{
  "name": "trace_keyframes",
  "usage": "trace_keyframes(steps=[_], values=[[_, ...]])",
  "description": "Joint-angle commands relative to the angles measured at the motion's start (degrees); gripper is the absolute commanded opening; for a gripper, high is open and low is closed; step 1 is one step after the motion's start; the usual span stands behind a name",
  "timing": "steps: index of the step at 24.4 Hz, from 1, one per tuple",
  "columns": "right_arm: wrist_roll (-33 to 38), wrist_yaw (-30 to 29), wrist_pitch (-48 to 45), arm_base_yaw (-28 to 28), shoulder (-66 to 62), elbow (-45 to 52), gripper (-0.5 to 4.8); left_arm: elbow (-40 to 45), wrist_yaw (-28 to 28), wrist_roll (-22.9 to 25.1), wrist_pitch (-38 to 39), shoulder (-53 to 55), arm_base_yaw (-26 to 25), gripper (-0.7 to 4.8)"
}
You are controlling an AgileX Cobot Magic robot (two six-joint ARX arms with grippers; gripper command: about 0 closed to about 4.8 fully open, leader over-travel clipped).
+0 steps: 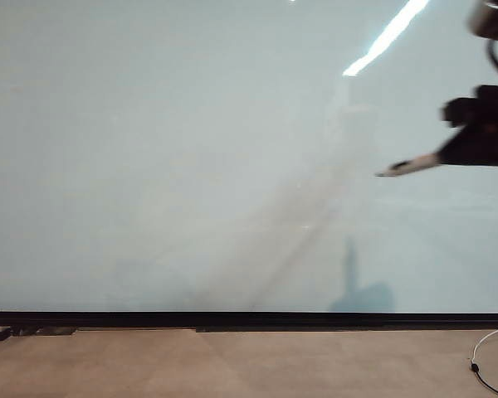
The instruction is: Pick up the pen on the shelf to the right of the whiteboard and draw a straight line.
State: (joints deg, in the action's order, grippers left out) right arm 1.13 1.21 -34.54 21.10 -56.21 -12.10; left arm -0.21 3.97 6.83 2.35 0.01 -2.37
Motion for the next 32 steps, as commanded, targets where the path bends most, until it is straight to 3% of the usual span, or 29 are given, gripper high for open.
trace_keyframes(steps=[1,4,8,16,25,30,32], values=[[0.2,3.7,-10.7,5.9,-7.1,-1.1,-0.09,-0.2,0.1,0.1,-0.7,0.0,0.0,-0.05],[0.6,3.1,-12.1,9.6,-17.1,-6.3,-0.09,-0.2,0.1,0.1,-0.7,0.0,0.0,-0.05],[0.7,0.5,-21.0,12.9,-27.3,-12.5,-0.09,-0.2,0.1,0.1,-0.7,0.0,0.0,-0.05],[0.5,-3.6,-22.0,18.0,-33.5,-18.9,-0.09,-0.2,0.1,0.1,-0.7,0.0,0.0,-0.05],[2.1,-12.2,-24.5,17.6,-37.9,-20.6,-0.09,-0.2,0.1,0.1,-0.7,0.0,0.0,-0.05],[2.0,-12.3,-28.2,17.8,-42.9,-22.7,-0.09,-0.2,0.1,0.1,-0.7,0.0,0.0,-0.05],[2.0,-8.9,-28.4,17.2,-44.3,-23.3,-0.09,-0.2,0.1,0.1,-0.7,0.0,0.0,-0.05]])
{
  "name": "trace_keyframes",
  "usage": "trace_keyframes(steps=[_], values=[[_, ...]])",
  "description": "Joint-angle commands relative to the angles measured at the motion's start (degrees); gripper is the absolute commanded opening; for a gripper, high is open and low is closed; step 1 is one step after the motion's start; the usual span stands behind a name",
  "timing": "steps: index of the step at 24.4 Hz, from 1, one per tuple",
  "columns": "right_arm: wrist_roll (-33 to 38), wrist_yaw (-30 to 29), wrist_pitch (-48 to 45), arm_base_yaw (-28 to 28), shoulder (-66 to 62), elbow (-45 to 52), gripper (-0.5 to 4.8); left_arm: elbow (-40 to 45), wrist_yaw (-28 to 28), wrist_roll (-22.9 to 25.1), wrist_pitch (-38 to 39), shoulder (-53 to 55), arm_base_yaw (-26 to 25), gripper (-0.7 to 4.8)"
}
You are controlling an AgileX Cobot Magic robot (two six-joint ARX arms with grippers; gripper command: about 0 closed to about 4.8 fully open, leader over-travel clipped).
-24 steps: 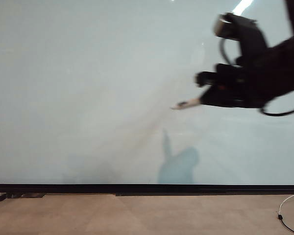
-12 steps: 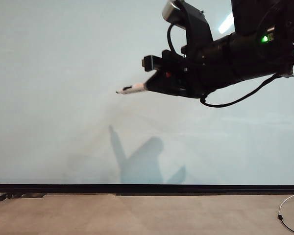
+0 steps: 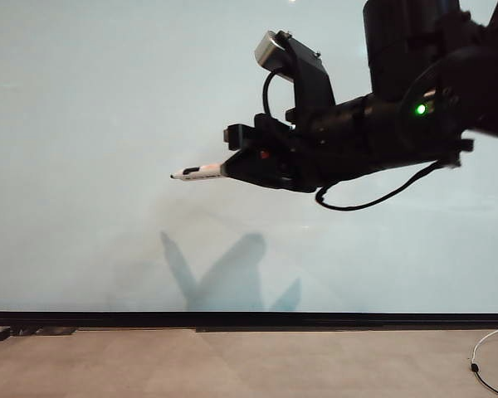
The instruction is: Pick up the pen on the shelf to the right of the whiteboard and draw a straight line.
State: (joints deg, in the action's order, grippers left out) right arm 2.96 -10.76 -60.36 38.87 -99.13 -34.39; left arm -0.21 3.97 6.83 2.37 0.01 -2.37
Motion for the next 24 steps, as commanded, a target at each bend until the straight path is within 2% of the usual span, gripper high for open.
trace_keyframes(steps=[1,6,17,24], values=[[0.2,3.6,-2.3,-0.8,-1.6,-1.0,-0.09,-0.2,0.1,0.1,-0.7,0.0,0.0,-0.05],[-1.0,8.2,-1.6,-1.2,-2.3,-1.2,-0.09,-0.2,0.1,0.1,-0.7,0.0,0.0,-0.05],[-1.4,4.0,-4.5,-3.6,-2.3,-1.6,-0.09,-0.2,0.1,0.1,-0.7,0.0,0.0,-0.05],[-1.5,4.7,-4.2,-3.8,-2.3,-1.6,-0.09,-0.2,0.1,0.1,-0.7,0.0,0.0,-0.05]])
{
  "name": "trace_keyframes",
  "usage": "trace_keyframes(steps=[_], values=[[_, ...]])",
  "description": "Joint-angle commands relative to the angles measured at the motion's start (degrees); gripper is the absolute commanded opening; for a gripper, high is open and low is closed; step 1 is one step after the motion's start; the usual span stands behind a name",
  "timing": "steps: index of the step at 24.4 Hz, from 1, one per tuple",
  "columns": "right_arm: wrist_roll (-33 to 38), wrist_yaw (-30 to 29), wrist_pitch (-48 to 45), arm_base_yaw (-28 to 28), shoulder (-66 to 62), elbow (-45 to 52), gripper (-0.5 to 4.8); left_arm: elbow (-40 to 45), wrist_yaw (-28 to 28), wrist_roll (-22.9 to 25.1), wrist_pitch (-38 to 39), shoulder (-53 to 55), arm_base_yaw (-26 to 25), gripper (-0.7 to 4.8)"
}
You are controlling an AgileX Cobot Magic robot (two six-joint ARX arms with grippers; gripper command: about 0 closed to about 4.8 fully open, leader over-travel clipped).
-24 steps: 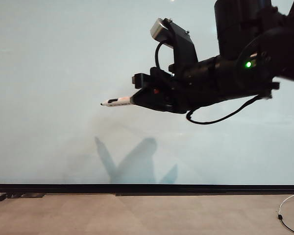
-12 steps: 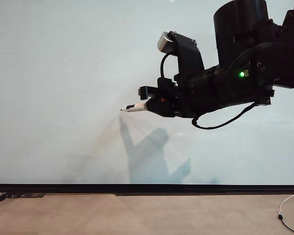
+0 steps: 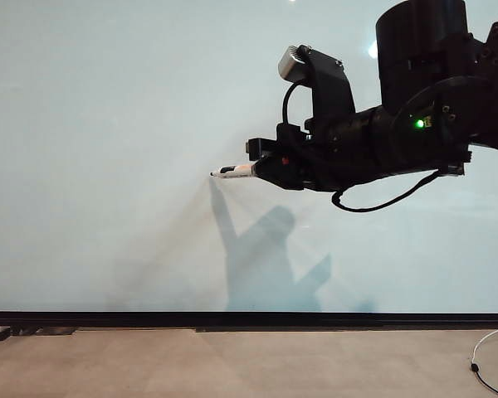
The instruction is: Pick up the pen on the shelf to the right of the whiteboard and draw a straight line.
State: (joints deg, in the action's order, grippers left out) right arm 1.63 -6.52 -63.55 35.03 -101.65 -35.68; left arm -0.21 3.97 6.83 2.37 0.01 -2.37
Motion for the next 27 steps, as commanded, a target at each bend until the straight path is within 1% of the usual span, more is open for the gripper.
trace_keyframes(steps=[1,2,18,27], values=[[-0.2,0.7,-1.0,0.1,0.2,-0.3,-0.09,-0.2,0.1,0.1,-0.7,0.0,0.0,-0.05],[-0.2,1.9,-0.9,0.1,0.2,-0.3,-0.09,-0.2,0.1,0.1,-0.7,0.0,0.0,-0.05],[-0.4,3.9,-0.3,-1.8,0.2,0.1,-0.09,-0.2,0.1,0.1,-0.7,0.0,0.0,-0.05],[-0.6,4.1,0.0,-3.4,1.2,0.7,-0.09,-0.2,0.1,0.1,-0.7,0.0,0.0,-0.05]])
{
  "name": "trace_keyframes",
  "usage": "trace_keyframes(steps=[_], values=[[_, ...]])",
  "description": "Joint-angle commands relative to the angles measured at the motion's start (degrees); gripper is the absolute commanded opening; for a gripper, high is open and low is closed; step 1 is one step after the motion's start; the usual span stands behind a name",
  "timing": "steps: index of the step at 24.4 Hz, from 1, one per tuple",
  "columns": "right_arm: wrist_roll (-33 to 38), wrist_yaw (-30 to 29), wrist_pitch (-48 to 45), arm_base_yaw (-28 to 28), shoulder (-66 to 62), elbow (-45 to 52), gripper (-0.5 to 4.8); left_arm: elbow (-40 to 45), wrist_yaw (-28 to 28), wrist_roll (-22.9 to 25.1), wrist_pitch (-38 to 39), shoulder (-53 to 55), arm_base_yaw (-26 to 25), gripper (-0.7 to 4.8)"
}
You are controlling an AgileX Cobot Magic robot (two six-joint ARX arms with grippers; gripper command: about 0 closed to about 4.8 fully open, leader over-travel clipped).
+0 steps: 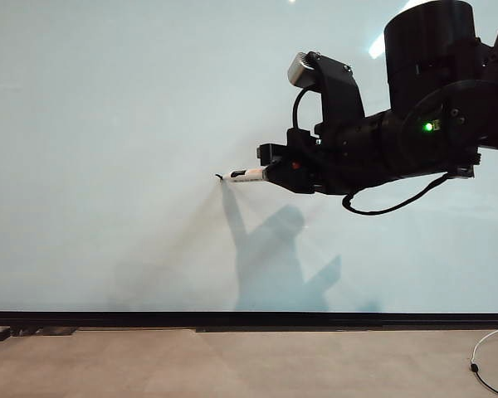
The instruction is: Pick up the pen on the shelf to the right of the whiteboard and draw a straight line.
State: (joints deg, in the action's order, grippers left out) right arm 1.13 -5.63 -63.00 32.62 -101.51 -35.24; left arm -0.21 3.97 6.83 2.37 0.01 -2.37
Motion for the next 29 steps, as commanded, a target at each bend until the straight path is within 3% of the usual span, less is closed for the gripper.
trace_keyframes(steps=[1,16,29], values=[[-0.2,3.2,-0.7,-1.2,1.4,0.6,-0.09,-0.2,0.1,0.1,-0.7,0.0,0.0,-0.05],[-2.4,2.7,-2.0,-6.8,7.4,7.1,-0.09,-0.2,0.1,0.1,-0.7,0.0,0.0,-0.05],[-2.7,2.5,-1.0,-16.6,16.7,15.8,-0.09,-0.2,0.1,0.1,-0.7,0.0,0.0,-0.05]])
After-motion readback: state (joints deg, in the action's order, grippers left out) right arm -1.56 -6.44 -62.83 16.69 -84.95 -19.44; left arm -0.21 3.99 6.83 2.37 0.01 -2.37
